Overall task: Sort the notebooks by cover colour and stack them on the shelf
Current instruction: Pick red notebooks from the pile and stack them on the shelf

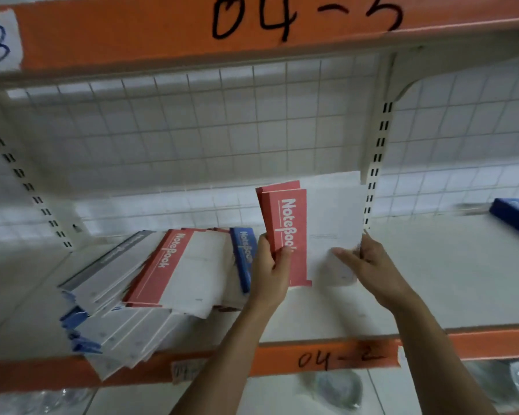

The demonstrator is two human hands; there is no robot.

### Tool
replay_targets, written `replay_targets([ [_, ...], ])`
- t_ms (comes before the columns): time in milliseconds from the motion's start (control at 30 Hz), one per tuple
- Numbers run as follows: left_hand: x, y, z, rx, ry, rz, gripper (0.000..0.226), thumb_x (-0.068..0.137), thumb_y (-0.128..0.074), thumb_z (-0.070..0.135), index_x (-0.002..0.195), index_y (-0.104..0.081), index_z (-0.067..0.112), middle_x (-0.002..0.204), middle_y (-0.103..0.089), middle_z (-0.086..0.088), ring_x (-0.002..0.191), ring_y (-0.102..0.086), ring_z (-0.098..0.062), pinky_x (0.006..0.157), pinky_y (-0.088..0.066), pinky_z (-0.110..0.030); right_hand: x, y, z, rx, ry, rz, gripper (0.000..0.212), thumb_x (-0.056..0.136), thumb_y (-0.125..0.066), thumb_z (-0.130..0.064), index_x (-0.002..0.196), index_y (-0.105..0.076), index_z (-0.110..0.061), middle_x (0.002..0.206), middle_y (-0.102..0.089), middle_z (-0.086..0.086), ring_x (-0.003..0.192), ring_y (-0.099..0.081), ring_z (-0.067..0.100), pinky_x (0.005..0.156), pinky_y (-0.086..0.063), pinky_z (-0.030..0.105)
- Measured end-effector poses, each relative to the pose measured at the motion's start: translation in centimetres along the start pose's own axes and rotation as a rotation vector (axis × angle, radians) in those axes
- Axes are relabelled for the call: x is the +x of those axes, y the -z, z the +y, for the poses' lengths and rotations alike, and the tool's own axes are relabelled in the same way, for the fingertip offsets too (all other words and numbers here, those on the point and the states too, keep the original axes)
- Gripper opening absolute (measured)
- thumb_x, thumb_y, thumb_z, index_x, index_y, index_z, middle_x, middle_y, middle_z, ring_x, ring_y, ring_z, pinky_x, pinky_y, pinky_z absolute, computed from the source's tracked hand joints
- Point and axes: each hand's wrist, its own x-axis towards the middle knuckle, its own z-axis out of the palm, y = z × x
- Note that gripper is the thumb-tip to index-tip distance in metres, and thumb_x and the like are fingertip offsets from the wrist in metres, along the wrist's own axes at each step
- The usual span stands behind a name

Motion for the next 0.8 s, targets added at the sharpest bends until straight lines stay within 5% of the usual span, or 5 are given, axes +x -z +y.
replay_targets([
  [100,-0.7,-1.7,-1.0,0.046,-0.001,-0.003,0.015,0.098,-0.047,0.017,0.112,-0.044,0.023,0.103,-0.059,0.008,0.088,-0.058,0.002,0.072,-0.047,-0.009,-0.7,0.3,2.3,0.036,-0.047,0.048,0.031,0.09,-0.055,-0.003,0.111,-0.057,-0.026,0.105,-0.068,-0.008,0.101,-0.063,0.008,0.087,-0.051,0.03],
  [167,-1.1,-2.3,-1.4,0.065,0.024,0.001,0.015,0.099,-0.044,0.02,0.114,-0.041,0.021,0.105,-0.057,0.008,0.089,-0.056,0.004,0.069,-0.046,-0.005,-0.8,-0.1,3.4,0.026,-0.086,0.048,0.021,0.09,-0.056,-0.002,0.097,-0.058,-0.022,0.082,-0.067,-0.022,0.081,-0.062,-0.004,0.075,-0.046,0.023],
  [433,-1.4,-2.8,-2.2,0.292,0.171,-0.029,0.027,0.1,-0.038,0.012,0.127,-0.034,0.018,0.121,-0.053,0.002,0.096,-0.054,-0.003,0.068,-0.041,-0.008,-0.6,-0.8,4.7,0.02,-0.132,0.099,0.035,0.092,-0.053,-0.003,0.071,-0.039,-0.027,0.047,-0.051,-0.024,0.049,-0.05,-0.011,0.054,-0.038,0.01],
  [633,-1.8,-3.1,-1.2,0.474,0.164,-0.137,0.028,0.1,-0.036,0.01,0.127,-0.029,0.013,0.126,-0.048,-0.002,0.109,-0.05,-0.013,0.087,-0.046,-0.021,-1.1,0.2,4.0,-0.027,-0.116,0.16,0.012,0.093,-0.054,-0.008,0.101,-0.051,-0.015,0.078,-0.058,-0.013,0.072,-0.056,0.001,0.065,-0.042,0.016],
  [800,-1.7,-5.2,1.0,0.377,0.036,-0.313,0.027,0.099,-0.037,0.01,0.124,-0.029,0.014,0.119,-0.05,0.002,0.099,-0.054,-0.01,0.072,-0.048,-0.013,-3.4,3.8,2.3,-0.036,-0.097,0.319,0.027,0.091,-0.052,-0.003,0.117,-0.054,-0.01,0.101,-0.067,0.003,0.091,-0.063,0.015,0.079,-0.049,0.023],
])
